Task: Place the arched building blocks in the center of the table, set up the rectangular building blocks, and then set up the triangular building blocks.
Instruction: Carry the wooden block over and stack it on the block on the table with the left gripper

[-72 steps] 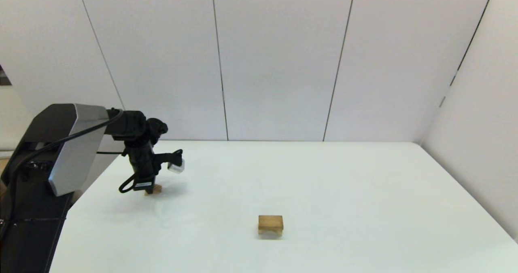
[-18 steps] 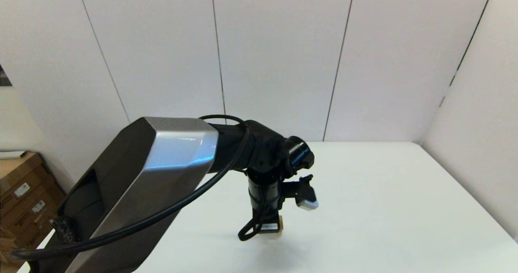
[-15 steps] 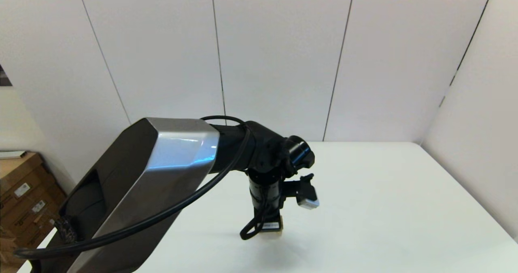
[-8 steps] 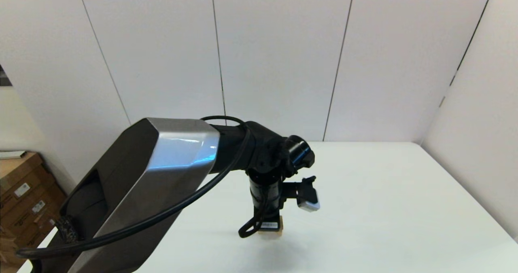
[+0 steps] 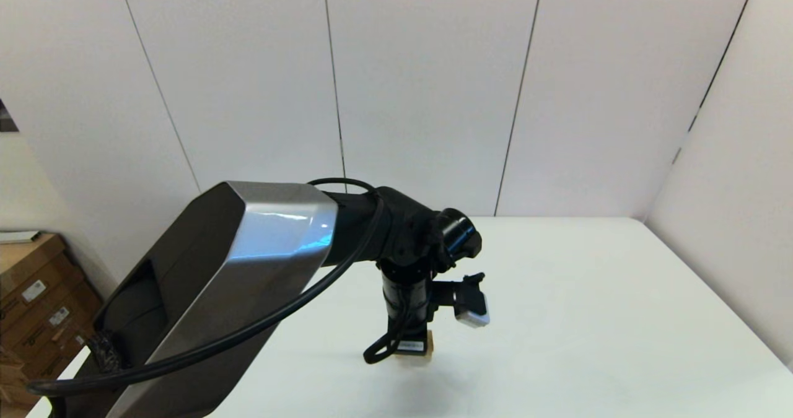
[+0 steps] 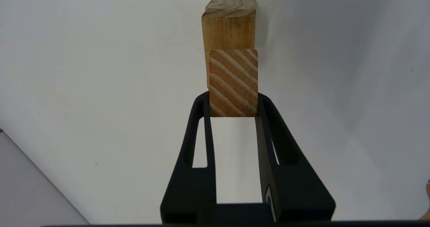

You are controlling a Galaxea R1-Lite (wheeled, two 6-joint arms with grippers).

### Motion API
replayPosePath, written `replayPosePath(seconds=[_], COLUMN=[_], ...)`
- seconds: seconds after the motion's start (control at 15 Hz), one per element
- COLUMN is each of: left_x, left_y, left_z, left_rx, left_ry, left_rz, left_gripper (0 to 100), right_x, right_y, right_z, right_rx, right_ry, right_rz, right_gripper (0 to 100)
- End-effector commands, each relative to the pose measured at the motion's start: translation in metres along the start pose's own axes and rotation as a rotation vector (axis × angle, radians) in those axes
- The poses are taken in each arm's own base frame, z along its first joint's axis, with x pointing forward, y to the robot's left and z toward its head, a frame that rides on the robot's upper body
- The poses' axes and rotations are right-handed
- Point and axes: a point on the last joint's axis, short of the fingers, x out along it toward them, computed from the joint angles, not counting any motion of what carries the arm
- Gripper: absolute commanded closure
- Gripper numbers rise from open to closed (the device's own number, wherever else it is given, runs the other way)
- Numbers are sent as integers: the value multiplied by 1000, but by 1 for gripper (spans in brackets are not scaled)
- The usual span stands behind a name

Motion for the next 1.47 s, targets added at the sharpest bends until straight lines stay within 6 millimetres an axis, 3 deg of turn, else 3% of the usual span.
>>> replayPosePath(seconds=[0.07, 1.47], left_x=[2, 5], left_y=[-2, -1], left_z=[-1, 3], left_rx=[7, 9], left_ry=[16, 2], left_rz=[-15, 3], left_gripper=[100, 100], right_x=[0, 0], right_y=[0, 0], right_z=[0, 0], right_rx=[0, 0], right_ry=[2, 2], right_rz=[1, 1], right_gripper=[0, 0])
